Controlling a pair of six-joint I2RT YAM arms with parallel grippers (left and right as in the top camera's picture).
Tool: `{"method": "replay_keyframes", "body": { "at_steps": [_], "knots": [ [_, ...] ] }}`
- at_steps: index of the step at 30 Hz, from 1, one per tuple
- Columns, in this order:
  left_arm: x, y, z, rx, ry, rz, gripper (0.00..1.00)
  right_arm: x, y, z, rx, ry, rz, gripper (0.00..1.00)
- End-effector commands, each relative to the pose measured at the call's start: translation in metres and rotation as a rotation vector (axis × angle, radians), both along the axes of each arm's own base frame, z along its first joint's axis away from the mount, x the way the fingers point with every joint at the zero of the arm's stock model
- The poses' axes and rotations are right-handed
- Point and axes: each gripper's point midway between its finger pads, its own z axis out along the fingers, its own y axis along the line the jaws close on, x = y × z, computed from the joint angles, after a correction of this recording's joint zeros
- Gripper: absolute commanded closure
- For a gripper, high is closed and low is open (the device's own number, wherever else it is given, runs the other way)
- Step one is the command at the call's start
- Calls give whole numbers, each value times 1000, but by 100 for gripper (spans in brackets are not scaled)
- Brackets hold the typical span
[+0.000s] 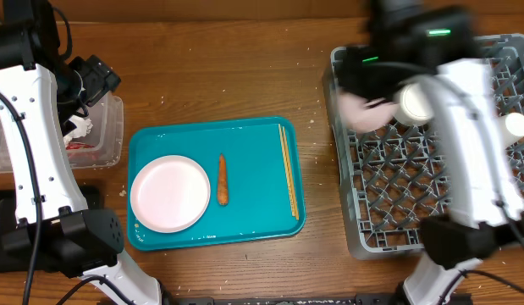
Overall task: Sort waste into correct bins and load items into the dishwasher
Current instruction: 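Carry the small plate into the rack and release it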
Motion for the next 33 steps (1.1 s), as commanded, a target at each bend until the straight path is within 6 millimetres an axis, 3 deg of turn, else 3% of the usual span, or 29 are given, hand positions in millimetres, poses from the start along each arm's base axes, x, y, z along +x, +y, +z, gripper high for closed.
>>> {"method": "replay_keyframes", "body": {
  "at_steps": [1,4,9,12,15,21,24,33],
  "knots": [
    [0,-2,-2,-3,8,3,0,3,-55,23,-6,-96,-6,96],
    [-1,-3,-2,-4,11,2,0,3,-103,23,55,-109,-50,96],
    [0,-2,-2,-2,8,3,0,-7,-149,-3,282,-80,-63,96],
    [0,-2,-2,-2,7,3,0,-12,-156,-7,473,-169,18,96],
    [0,-2,-2,-2,7,3,0,-24,-179,-29,603,-214,-6,96],
    [1,-2,-2,-2,3,4,0,-54,-212,-82,715,-289,-84,96],
    [1,-2,-2,-2,2,6,0,-61,-225,-95,741,-309,-148,96],
    [3,-2,-1,-1,-3,6,0,-78,-250,-102,754,-320,-259,96]
  ]
}}
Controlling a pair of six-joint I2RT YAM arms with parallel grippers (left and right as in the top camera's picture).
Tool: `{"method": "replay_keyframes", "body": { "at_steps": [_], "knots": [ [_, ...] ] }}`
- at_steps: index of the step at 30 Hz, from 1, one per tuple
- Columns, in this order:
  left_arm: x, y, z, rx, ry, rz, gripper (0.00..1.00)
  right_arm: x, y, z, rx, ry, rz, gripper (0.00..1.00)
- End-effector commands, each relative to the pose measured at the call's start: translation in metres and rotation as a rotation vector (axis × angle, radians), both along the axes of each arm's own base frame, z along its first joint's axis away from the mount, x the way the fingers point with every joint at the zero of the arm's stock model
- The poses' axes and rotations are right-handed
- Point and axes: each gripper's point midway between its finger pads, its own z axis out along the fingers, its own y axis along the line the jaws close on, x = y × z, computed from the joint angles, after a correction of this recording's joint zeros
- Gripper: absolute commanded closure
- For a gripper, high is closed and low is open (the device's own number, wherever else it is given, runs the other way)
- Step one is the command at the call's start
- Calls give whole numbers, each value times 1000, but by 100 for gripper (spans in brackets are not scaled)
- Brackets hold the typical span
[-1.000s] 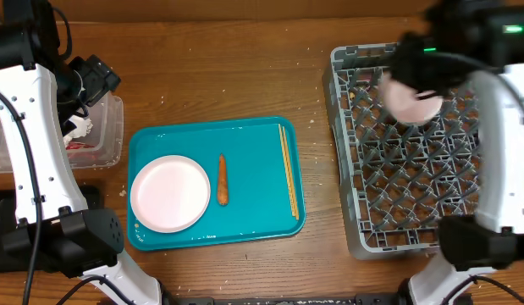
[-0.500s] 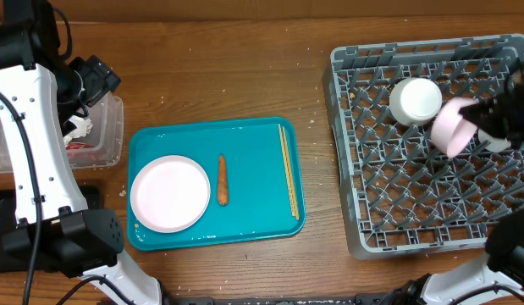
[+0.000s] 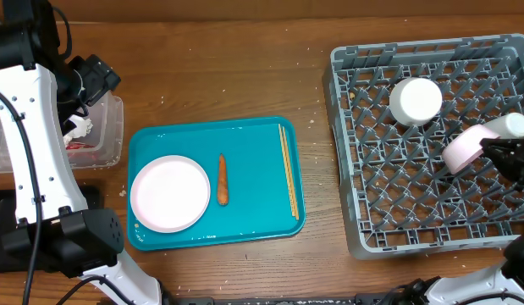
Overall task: Sort waste into correct bins and load items into the dishwasher
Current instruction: 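Carry the small plate into the rack and release it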
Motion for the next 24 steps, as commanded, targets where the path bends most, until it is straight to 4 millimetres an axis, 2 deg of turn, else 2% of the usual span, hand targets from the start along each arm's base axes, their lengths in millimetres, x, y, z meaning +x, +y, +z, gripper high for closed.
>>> {"method": "replay_keyframes", "body": {
  "at_steps": [1,4,9,15,18,20,24],
  "knots": [
    [1,-2,-2,-2,2,6,0,-7,-6,4,-20,-11,-22,96],
    [3,-2,-1,-1,-5,6,0,-16,-12,-5,-53,39,-21,96],
    [6,-1,-1,2,-17,6,0,-27,-19,-4,-6,108,-71,96],
    [10,0,1,5,-36,5,0,-41,-33,2,-57,279,-108,81],
    [11,0,1,5,-39,5,0,-55,-47,5,-154,429,-163,75],
    [11,0,1,5,-40,5,0,-64,-56,13,-223,501,-215,74],
    [11,-1,1,5,-39,4,0,-67,-59,39,-293,500,-296,71]
  ]
}}
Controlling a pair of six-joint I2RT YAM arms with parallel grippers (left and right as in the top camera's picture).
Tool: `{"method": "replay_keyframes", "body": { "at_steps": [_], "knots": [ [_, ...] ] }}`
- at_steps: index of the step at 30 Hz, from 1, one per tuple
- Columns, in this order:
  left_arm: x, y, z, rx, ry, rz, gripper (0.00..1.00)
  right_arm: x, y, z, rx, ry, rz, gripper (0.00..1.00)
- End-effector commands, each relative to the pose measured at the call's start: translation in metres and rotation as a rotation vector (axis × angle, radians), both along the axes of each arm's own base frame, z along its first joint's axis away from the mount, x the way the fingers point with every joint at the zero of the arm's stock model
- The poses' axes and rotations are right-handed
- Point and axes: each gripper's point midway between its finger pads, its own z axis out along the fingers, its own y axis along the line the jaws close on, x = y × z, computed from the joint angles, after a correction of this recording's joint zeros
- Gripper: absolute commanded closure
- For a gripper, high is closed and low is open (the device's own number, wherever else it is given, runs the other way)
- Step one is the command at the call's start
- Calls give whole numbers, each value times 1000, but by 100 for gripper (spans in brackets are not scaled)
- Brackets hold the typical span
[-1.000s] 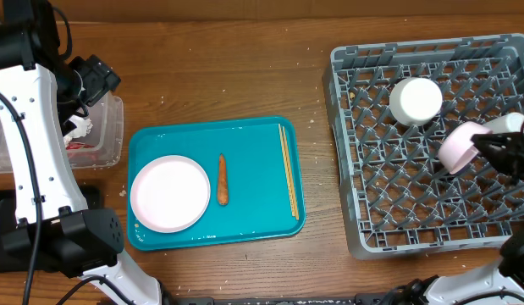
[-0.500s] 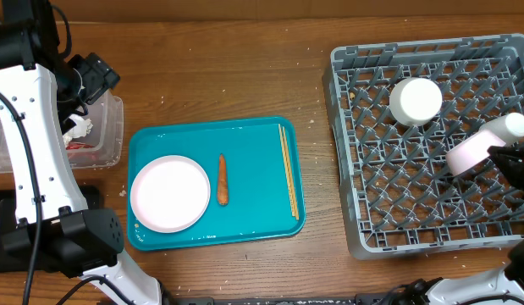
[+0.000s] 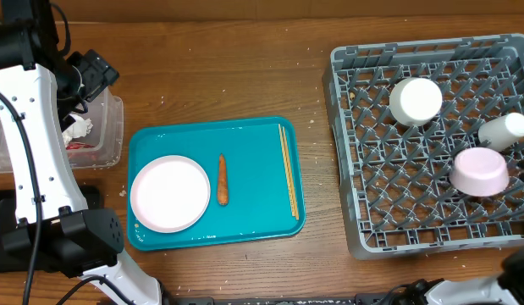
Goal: Sort waste into correct bins and load items into the dishwasher
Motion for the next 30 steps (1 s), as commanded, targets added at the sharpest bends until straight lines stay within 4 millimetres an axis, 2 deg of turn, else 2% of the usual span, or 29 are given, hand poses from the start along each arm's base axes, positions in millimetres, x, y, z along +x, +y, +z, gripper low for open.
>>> {"method": "replay_keyframes", "body": {
  "at_steps": [1,2,4,5,6,7,9,10,11,14,16,18,21,23,26,27,28,30],
  "knots": [
    [1,-3,-2,-6,3,4,0,-9,-1,35,-136,18,-71,70],
    [1,-3,-2,-7,3,4,0,-8,6,47,-174,-9,-55,66],
    [1,-3,-2,-7,3,4,0,-3,26,67,-236,-67,-2,34],
    [1,-3,-2,-7,3,5,0,1,35,75,-249,-98,24,10],
    [1,-3,-2,-8,3,11,0,8,52,88,-253,-159,68,0],
    [1,-3,-2,-12,2,23,0,13,64,96,-249,-211,110,0],
    [1,-3,-2,-22,-2,62,0,33,124,127,-192,-425,308,0],
    [1,-3,-2,-28,-4,81,0,36,140,131,-176,-452,360,0],
    [1,-3,-2,-33,-6,98,0,41,166,131,-168,-460,451,0],
    [2,-3,-2,-43,-13,138,0,47,200,113,-219,-354,567,0],
    [3,-3,-1,-48,-17,156,0,53,220,88,-353,-204,623,0],
    [3,-3,-1,-48,-18,155,0,57,236,73,-449,-123,653,0],
    [2,-3,-2,-50,-12,154,0,64,276,57,-514,-87,746,0],
    [0,-4,-2,-53,-5,153,0,67,314,43,-504,-85,842,0],
    [-2,-5,-3,-53,5,151,0,76,370,6,-478,-37,926,3],
    [-2,-5,-3,-53,6,151,0,78,380,-2,-479,-31,950,4],
    [-3,-5,-3,-54,6,151,0,79,398,-20,-484,-12,997,7],
    [-3,-5,-3,-54,7,151,0,77,417,-46,-499,32,1054,11]
  ]
}}
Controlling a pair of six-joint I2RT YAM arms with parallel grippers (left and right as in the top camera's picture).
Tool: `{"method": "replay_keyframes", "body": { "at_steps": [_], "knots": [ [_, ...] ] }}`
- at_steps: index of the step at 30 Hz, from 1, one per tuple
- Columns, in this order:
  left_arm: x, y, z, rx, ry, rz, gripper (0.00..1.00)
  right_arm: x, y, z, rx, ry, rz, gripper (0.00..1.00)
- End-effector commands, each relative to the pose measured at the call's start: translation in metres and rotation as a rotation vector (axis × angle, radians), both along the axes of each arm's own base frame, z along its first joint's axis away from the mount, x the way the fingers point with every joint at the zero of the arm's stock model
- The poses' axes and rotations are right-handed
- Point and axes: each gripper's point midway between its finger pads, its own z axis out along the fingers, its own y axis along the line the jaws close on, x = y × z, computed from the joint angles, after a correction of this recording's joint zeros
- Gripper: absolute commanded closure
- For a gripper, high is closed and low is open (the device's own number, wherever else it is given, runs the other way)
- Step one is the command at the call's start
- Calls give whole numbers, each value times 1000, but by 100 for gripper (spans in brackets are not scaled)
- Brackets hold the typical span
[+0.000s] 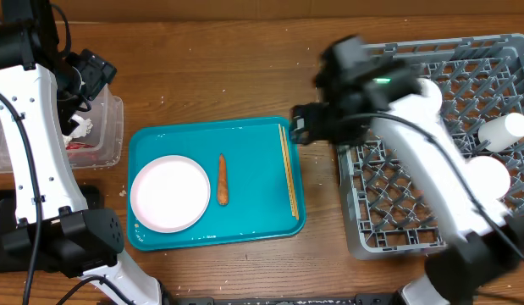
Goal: Sort waste into correct bins and load items into the dishwasher
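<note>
On the teal tray (245,135) lie a white plate (169,193), a carrot (222,180) and a pair of chopsticks (288,171). The grey dish rack (388,203) at right holds a pale pink bowl (488,180), a white bottle (505,131) and a white cup (429,88), the cup partly hidden by my right arm. My right gripper (299,127) is blurred at the tray's far right corner, just above the chopsticks' top end; its state is unclear. My left gripper (92,69) hangs over the clear bin (109,140), fingers apart.
The clear bin at the left edge holds white and red scraps (75,131). My left arm's white links and black base (75,237) stand in front of the tray's left side. My right arm stretches across the rack's left half.
My right arm, then out of view with the pink bowl resting in the rack, now reaches across the rack's left side to the tray's far right corner. The left arm barely moved.
My right arm first held the pink bowl over the rack's far left. Then the bowl was held tilted near the bottle at the rack's right. Then it sat upside down in the rack with the arm gone. Now the arm is by the tray.
</note>
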Motion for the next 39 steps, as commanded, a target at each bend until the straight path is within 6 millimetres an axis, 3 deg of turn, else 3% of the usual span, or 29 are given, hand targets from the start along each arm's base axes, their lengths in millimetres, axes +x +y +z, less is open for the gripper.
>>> {"method": "replay_keyframes", "body": {
  "at_steps": [1,3,6,11,15,39],
  "knots": [
    [0,-4,-2,-10,7,3,0,0,32,-46,-94,66,28,15],
    [-1,-4,-3,-10,13,4,0,-4,41,-72,-160,99,44,23],
    [-3,-3,-3,-5,21,0,0,-12,53,-116,-269,145,97,25],
    [-4,-3,-3,-4,23,-2,0,-10,60,-149,-304,165,116,30],
    [-3,-3,-3,-4,23,-2,0,-2,66,-152,-279,128,129,39],
    [-4,0,-3,24,30,-21,0,26,66,-168,-308,-6,116,39]
  ]
}}
